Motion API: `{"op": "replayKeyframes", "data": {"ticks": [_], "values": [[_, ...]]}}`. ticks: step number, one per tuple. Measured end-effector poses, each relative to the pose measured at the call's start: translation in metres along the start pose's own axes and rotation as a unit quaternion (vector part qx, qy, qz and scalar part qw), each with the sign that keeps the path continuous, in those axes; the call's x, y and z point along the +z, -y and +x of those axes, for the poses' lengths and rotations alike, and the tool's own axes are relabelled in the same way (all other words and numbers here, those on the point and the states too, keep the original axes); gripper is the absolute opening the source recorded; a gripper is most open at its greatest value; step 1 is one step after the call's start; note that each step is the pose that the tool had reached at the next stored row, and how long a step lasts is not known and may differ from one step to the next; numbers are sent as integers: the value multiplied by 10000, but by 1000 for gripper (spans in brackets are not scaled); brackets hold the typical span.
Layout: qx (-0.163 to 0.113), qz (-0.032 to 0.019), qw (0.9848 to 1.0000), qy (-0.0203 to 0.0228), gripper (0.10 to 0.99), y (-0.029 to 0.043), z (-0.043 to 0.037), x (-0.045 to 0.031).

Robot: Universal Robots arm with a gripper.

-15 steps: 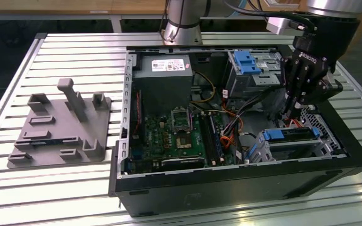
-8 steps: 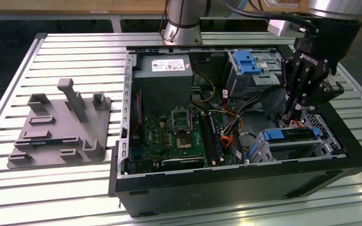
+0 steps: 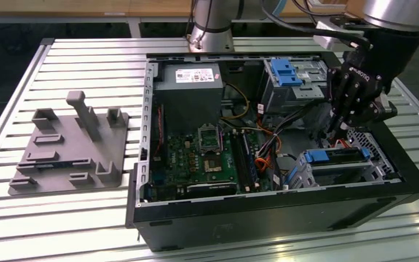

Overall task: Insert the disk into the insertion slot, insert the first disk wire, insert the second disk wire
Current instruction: 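Insert the second disk wire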

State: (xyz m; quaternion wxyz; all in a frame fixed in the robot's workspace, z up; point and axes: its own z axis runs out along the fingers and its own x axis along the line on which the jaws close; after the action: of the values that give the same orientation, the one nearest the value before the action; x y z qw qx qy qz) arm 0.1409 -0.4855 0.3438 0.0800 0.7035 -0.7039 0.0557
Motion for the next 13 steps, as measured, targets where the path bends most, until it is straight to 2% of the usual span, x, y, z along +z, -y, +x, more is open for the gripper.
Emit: {"op": "replayKeyframes", "data": {"ticks": [4, 13], "values": [[-5, 0, 9999, 135, 200, 0, 77, 15], [-13, 1, 9993, 385, 200, 30, 231, 44]]}}
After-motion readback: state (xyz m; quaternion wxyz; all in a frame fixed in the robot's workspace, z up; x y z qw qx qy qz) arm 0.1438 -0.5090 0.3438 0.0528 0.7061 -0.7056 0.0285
